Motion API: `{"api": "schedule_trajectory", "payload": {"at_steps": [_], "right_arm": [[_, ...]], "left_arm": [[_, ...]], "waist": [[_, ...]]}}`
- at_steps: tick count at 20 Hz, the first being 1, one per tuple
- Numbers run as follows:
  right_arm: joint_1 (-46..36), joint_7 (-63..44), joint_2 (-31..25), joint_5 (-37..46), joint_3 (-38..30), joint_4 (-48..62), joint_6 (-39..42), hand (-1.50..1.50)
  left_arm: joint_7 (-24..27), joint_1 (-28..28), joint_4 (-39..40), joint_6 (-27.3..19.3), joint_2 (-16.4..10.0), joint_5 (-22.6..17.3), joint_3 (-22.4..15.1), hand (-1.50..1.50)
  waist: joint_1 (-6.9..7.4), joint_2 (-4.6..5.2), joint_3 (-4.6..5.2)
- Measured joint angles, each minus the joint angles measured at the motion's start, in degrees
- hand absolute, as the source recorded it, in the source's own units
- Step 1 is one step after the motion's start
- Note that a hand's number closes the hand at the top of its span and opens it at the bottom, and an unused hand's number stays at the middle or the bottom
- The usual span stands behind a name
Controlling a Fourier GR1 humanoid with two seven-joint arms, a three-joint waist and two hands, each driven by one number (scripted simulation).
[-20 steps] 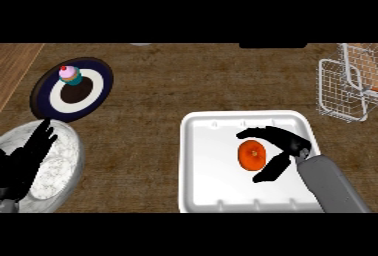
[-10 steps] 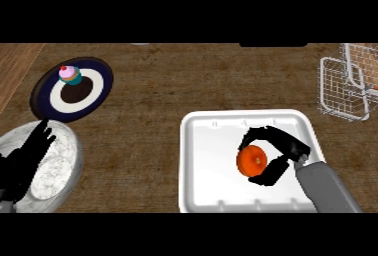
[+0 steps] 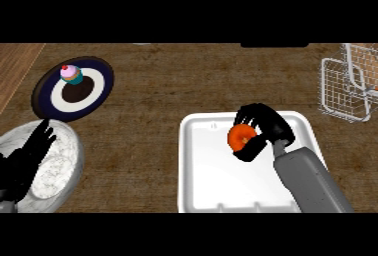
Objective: Pick the squash from the tray and place it in the tiered basket
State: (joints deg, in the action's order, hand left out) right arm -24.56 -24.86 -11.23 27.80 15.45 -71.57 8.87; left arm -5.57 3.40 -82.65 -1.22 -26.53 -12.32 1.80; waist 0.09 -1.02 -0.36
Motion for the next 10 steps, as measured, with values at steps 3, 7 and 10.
{"api": "schedule_trajectory", "payload": {"at_steps": [3,7,10], "right_arm": [[-4.1,-10.6,1.7,8.8,2.4,-1.6,-6.0,1.50],[-10.0,-24.9,4.4,20.0,5.4,-4.7,-10.5,1.50],[-13.5,-33.0,5.8,28.1,7.6,-8.3,-11.3,1.50]], "left_arm": [[-0.4,0.2,0.0,0.1,-0.3,0.1,0.1,0.00],[-0.8,0.3,0.2,-0.3,-0.1,0.5,0.1,0.00],[-1.3,0.7,-0.2,-0.2,-0.1,0.1,0.4,0.00]], "waist": [[-0.07,-0.23,0.07],[-0.63,-0.33,-0.07],[-0.85,-0.33,-0.15]]}}
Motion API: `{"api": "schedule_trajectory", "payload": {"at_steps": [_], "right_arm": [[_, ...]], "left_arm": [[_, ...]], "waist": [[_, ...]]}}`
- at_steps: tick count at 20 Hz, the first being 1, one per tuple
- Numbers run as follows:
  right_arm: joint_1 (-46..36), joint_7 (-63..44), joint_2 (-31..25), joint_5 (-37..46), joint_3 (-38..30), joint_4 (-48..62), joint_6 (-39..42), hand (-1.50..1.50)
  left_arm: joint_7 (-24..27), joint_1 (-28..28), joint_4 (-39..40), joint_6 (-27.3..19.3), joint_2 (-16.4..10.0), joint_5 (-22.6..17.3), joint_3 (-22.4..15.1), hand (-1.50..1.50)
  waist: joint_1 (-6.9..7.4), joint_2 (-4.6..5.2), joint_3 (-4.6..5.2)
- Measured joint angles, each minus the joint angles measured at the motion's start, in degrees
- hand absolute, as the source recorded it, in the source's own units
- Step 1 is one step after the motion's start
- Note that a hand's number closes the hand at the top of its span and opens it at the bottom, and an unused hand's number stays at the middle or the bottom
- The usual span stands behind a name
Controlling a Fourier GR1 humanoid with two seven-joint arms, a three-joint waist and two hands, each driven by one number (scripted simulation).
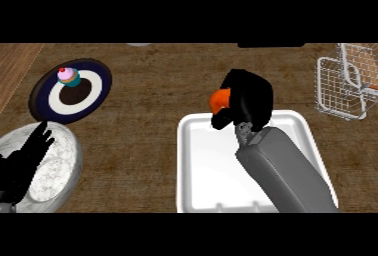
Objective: Pick the squash from the tray and place it in the tiered basket
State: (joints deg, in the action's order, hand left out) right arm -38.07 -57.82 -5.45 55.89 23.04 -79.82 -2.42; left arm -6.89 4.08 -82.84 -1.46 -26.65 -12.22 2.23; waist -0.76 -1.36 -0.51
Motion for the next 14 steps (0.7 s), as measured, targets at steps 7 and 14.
{"api": "schedule_trajectory", "payload": {"at_steps": [7,14], "right_arm": [[-5.6,-5.6,1.2,11.1,-1.6,-7.3,2.8,1.50],[-9.4,-3.1,-0.6,12.9,-10.9,-7.6,3.0,1.50]], "left_arm": [[0.4,0.1,-0.2,0.4,0.4,0.4,0.3,0.00],[0.2,-0.8,0.5,1.2,0.7,0.5,1.0,0.00]], "waist": [[0.12,0.46,-0.15],[0.69,0.89,-0.28]]}}
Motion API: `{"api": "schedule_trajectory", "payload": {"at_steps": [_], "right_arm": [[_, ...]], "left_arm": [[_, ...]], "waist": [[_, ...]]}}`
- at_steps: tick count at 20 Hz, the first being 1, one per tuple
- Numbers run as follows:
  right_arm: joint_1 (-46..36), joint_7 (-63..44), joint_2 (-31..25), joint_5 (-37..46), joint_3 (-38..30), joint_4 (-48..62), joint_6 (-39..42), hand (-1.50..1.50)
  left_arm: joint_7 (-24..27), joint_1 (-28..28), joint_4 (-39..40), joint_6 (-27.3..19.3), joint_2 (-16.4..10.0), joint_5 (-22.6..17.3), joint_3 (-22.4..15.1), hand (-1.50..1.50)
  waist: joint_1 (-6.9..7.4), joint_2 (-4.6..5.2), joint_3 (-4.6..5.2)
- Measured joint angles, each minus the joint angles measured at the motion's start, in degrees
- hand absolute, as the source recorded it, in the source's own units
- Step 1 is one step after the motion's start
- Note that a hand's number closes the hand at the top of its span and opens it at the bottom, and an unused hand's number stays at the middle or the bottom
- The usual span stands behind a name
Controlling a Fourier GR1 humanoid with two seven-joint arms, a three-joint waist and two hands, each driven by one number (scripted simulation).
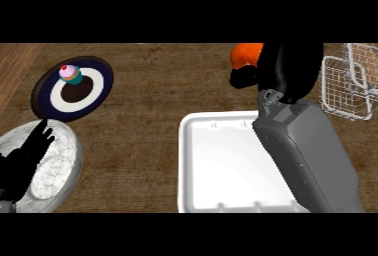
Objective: Pick the squash from the tray and place it in the tiered basket
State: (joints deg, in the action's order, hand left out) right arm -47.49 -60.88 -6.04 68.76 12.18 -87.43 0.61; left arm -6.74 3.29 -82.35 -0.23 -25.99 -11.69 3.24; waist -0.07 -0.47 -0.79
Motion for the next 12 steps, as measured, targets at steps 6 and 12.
{"api": "schedule_trajectory", "payload": {"at_steps": [6,12], "right_arm": [[-2.3,6.2,-5.2,-2.3,-8.2,5.6,-3.0,1.50],[-5.4,15.8,-11.7,-5.5,-15.5,16.8,-8.6,1.50]], "left_arm": [[0.3,-0.2,-0.1,0.2,0.5,0.8,0.2,0.00],[0.0,-0.6,-0.6,0.4,1.1,1.6,0.0,0.00]], "waist": [[0.49,0.22,-0.06],[1.07,0.47,-0.01]]}}
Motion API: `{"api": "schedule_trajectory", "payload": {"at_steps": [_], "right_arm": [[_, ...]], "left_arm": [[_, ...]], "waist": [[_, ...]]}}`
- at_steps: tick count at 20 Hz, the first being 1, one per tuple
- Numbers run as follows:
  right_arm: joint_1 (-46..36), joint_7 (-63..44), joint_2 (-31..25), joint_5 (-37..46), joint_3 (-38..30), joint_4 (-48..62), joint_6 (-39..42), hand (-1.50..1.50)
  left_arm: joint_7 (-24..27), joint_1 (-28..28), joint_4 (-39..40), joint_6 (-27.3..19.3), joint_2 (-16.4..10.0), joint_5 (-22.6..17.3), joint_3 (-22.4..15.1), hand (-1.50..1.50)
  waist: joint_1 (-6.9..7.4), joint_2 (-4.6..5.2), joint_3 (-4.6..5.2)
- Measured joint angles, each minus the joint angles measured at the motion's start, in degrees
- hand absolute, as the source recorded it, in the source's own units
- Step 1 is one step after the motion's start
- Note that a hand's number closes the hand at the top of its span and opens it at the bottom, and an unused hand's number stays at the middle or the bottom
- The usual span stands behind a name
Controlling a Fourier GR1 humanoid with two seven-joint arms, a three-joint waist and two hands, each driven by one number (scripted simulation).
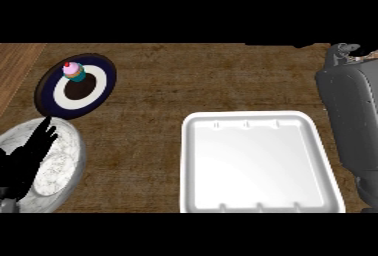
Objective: Pick the squash from the tray and place it in the tiered basket
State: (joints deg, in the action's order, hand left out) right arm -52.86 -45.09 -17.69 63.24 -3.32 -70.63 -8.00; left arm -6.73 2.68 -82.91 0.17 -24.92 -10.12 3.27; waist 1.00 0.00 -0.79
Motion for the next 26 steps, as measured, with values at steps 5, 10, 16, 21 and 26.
{"api": "schedule_trajectory", "payload": {"at_steps": [5,10,16,21,26], "right_arm": [[-2.0,9.8,-1.8,-7.7,-7.4,7.3,-7.9,1.50],[-6.2,19.0,-5.2,-12.8,-12.3,18.1,-11.1,1.50],[-8.3,26.1,-11.7,-9.4,-11.4,29.0,-11.7,1.50],[-10.1,27.8,-18.6,0.1,-4.9,35.0,-8.2,1.50],[-13.6,32.7,-22.8,4.7,-1.7,41.2,-5.4,1.50]], "left_arm": [[-0.3,-0.2,-0.5,0.3,0.4,0.3,0.0,0.00],[-0.1,-0.6,0.2,0.4,0.7,1.0,0.0,0.00],[-0.2,-0.9,-0.2,0.5,1.1,1.5,-0.2,0.00],[-0.2,-0.7,-0.5,1.2,0.9,1.2,0.2,0.00],[-0.6,-1.1,0.0,1.4,1.2,1.6,0.0,0.00]], "waist": [[0.55,0.24,0.02],[0.90,0.31,-0.01],[1.37,0.74,0.15],[1.78,0.79,0.24],[1.86,0.74,0.17]]}}
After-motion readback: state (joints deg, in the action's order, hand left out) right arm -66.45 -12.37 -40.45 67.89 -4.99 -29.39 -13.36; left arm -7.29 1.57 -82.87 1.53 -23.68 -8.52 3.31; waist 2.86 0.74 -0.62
